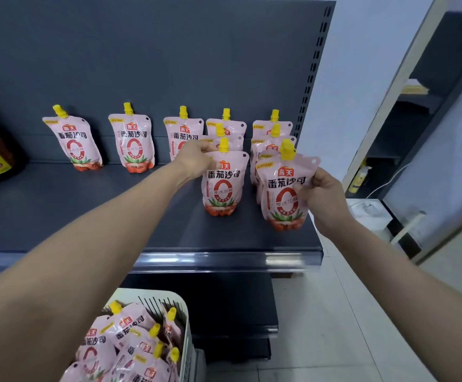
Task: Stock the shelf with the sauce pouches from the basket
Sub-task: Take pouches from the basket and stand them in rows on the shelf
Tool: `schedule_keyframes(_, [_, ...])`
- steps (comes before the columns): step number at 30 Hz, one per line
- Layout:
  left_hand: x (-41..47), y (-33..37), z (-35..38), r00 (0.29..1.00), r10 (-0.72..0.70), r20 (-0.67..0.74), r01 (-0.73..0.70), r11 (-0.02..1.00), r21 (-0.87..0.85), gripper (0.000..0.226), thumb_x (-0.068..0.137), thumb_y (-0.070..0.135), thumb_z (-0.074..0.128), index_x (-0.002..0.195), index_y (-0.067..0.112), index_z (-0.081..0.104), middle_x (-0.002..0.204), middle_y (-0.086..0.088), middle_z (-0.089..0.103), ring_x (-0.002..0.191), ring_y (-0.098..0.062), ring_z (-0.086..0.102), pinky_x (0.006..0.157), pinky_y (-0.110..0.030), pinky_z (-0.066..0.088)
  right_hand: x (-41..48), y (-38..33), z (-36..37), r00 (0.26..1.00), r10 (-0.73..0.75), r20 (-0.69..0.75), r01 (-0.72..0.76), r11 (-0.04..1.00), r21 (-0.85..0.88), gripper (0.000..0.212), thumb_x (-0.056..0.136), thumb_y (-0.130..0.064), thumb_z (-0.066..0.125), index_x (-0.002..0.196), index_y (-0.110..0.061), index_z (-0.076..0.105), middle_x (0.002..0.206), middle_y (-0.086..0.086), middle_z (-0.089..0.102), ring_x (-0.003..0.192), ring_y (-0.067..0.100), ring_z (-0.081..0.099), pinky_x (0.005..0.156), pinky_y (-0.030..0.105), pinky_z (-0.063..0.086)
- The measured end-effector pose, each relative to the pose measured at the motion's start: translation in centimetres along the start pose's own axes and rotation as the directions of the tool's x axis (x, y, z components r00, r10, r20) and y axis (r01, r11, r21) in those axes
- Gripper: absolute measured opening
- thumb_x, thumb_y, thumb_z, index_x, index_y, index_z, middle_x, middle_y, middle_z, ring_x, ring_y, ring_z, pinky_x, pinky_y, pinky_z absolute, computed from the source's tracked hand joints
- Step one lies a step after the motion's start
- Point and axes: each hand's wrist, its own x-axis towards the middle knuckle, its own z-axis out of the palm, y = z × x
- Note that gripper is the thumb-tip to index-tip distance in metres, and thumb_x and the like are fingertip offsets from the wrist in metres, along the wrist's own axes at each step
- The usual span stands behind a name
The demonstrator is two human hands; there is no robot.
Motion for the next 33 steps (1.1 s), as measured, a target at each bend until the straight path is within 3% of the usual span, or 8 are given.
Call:
schedule_keyframes(5, [-1.1,0.8,-0.5,0.977,0.107,-0.183,-0.105,0.994,0.021,0.038,0.080,0.003,0.066,0.117,0.001,0.055,0.103,-0.009,0.059,0.095,-0.020,0.058,0.083,-0.026,0.050,-0.5,2.2,-1.1,0.997,0.071,-0.033,-0.071,0.997,-0.005,0.035,0.088,0.004,0.056,0.083,-0.029,0.067,0.085,-0.013,0.071,0.084,0.007,0.067,0.067,0.030,0.055])
schedule_keyframes(8, [-2.2,1.4,-0.6,0.936,0.203,-0.289,-0.192,0.979,0.065,0.030,0.084,0.002,0.060,0.113,0.002,0.054,0.083,0.005,0.054,0.078,-0.006,0.052,0.059,-0.003,0.043,-0.6,2.9,-1.6,0.996,0.082,-0.024,-0.082,0.997,-0.006,0.038,0.089,0.004,0.054,0.085,-0.031,0.068,0.084,-0.017,0.072,0.086,0.006,0.066,0.067,0.029,0.055])
schedule_keyframes(12, [-3.8,1.9,-0.2,0.914,0.285,-0.290,-0.265,0.958,0.109,0.027,0.085,0.008,0.061,0.112,0.005,0.056,0.093,0.001,0.054,0.084,-0.010,0.052,0.072,-0.014,0.045,-0.6,3.4,-2.2,0.996,0.094,-0.005,-0.093,0.995,0.024,0.042,0.090,0.006,0.049,0.088,-0.031,0.069,0.085,-0.015,0.074,0.091,0.009,0.067,0.070,0.031,0.055])
schedule_keyframes(17, [-5.1,2.0,0.4,0.913,0.321,-0.251,-0.286,0.944,0.165,0.026,0.084,0.011,0.064,0.109,0.007,0.058,0.090,0.000,0.056,0.083,-0.013,0.053,0.063,-0.011,0.041,-0.4,3.9,-2.6,0.991,0.133,0.004,-0.133,0.991,0.023,0.041,0.091,0.008,0.048,0.091,-0.028,0.068,0.098,-0.006,0.072,0.101,0.020,0.065,0.086,0.043,0.053])
schedule_keyframes(23, [-6.4,2.1,0.8,0.922,0.319,-0.221,-0.289,0.945,0.155,0.021,0.086,0.009,0.060,0.107,0.007,0.058,0.093,-0.002,0.057,0.087,-0.014,0.055,0.077,-0.023,0.046,-0.7,4.1,-3.1,0.990,0.143,0.017,-0.143,0.990,0.000,0.030,0.088,0.010,0.052,0.099,-0.015,0.063,0.106,0.003,0.068,0.107,0.026,0.061,0.091,0.045,0.052])
schedule_keyframes(27, [-7.0,2.1,1.1,0.927,0.325,-0.189,-0.298,0.942,0.157,0.022,0.085,0.004,0.057,0.106,0.007,0.059,0.094,-0.002,0.056,0.088,-0.014,0.054,0.082,-0.025,0.048,-0.8,3.6,-3.5,0.990,0.136,-0.033,-0.137,0.991,-0.008,0.032,0.082,0.015,0.055,0.103,-0.010,0.059,0.104,0.004,0.067,0.103,0.025,0.061,0.085,0.040,0.054])
schedule_keyframes(30, [-7.4,2.0,1.2,0.925,0.331,-0.185,-0.302,0.938,0.168,0.024,0.084,0.004,0.059,0.108,0.007,0.059,0.095,-0.001,0.056,0.090,-0.013,0.054,0.079,-0.022,0.046,-1.0,2.8,-4.0,0.989,0.092,-0.115,-0.101,0.991,-0.083,0.038,0.081,0.010,0.055,0.113,-0.009,0.056,0.114,0.006,0.061,0.108,0.022,0.056,0.074,0.024,0.047])
schedule_keyframes(33, [-8.0,1.5,1.0,0.924,0.335,-0.185,-0.310,0.939,0.152,0.023,0.084,0.004,0.059,0.107,0.008,0.059,0.095,0.001,0.056,0.089,-0.011,0.054,0.069,-0.010,0.043,-2.1,1.8,-4.0,0.965,-0.028,-0.260,-0.005,0.992,-0.124,0.039,0.083,-0.002,0.063,0.120,-0.007,0.053,0.112,0.003,0.055,0.103,0.015,0.052,0.085,0.027,0.046])
